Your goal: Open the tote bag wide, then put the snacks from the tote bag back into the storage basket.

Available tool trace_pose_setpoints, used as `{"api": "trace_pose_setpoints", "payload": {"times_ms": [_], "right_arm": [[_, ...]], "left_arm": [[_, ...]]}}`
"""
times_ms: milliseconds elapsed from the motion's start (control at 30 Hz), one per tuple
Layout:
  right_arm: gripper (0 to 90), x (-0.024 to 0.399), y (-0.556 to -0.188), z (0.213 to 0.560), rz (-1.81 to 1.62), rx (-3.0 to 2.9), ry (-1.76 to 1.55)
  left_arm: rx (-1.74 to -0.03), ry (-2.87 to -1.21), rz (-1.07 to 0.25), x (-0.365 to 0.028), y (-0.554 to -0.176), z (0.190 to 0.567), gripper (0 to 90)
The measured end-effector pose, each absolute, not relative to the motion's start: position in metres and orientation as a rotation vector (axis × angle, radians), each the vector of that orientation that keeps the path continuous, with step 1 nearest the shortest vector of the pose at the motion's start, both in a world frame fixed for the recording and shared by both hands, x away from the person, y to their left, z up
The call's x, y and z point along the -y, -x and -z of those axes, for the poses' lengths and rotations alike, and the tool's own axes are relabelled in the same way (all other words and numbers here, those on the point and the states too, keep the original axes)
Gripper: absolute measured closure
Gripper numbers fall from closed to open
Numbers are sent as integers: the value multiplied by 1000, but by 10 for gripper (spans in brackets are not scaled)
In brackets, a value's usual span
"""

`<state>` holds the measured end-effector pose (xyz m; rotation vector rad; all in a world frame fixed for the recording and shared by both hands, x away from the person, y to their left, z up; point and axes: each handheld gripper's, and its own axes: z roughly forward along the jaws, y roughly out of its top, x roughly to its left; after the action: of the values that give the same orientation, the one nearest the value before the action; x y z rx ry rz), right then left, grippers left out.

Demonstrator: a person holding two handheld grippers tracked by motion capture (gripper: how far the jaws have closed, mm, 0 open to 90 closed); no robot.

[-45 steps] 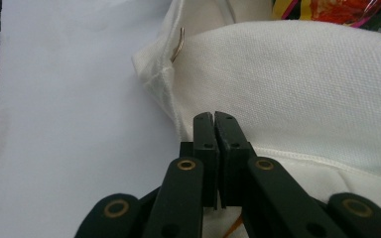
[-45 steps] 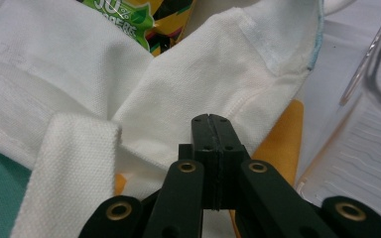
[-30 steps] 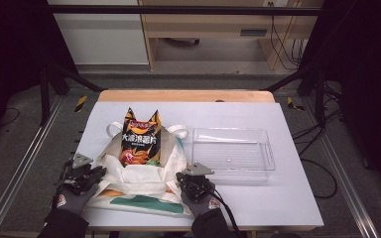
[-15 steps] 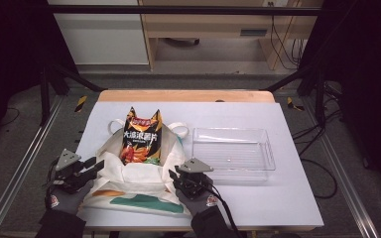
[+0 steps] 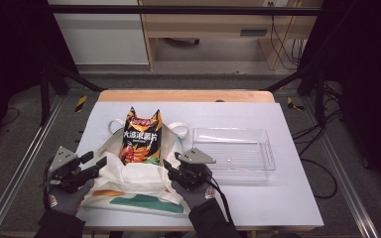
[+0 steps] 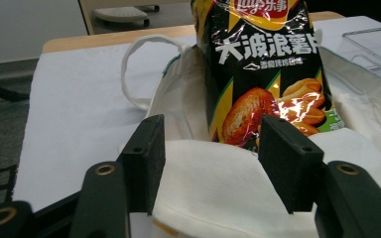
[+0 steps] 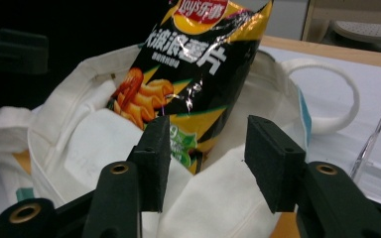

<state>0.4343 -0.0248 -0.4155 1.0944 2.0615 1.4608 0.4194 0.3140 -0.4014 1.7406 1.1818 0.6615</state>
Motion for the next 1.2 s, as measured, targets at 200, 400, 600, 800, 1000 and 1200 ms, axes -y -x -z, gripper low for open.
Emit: {"api": "trace_pose_setpoints", "payload": {"times_ms": [200, 400, 600, 800, 1000, 1200], "right_arm": [[476, 26, -445, 399, -1504, -2018, -1125], [461, 27, -458, 384, -1530, -1984, -1140], [441, 25, -473, 371, -1538, -1945, -1160], [433, 22, -486, 366, -1533, -1922, -1184], [432, 20, -496, 365, -1515, -1920, -1200], [427, 13, -504, 360, -1491, -1913, -1204]], "left_arm": [[-1173, -1749, -648, -311, -420, 401, 394], [-1171, -1752, -649, -310, -419, 402, 387], [-1180, -1755, -649, -310, -419, 404, 381], [-1186, -1757, -646, -310, -420, 405, 378], [-1189, -1756, -648, -311, -421, 407, 369], [-1196, -1757, -656, -311, -421, 408, 356]]}}
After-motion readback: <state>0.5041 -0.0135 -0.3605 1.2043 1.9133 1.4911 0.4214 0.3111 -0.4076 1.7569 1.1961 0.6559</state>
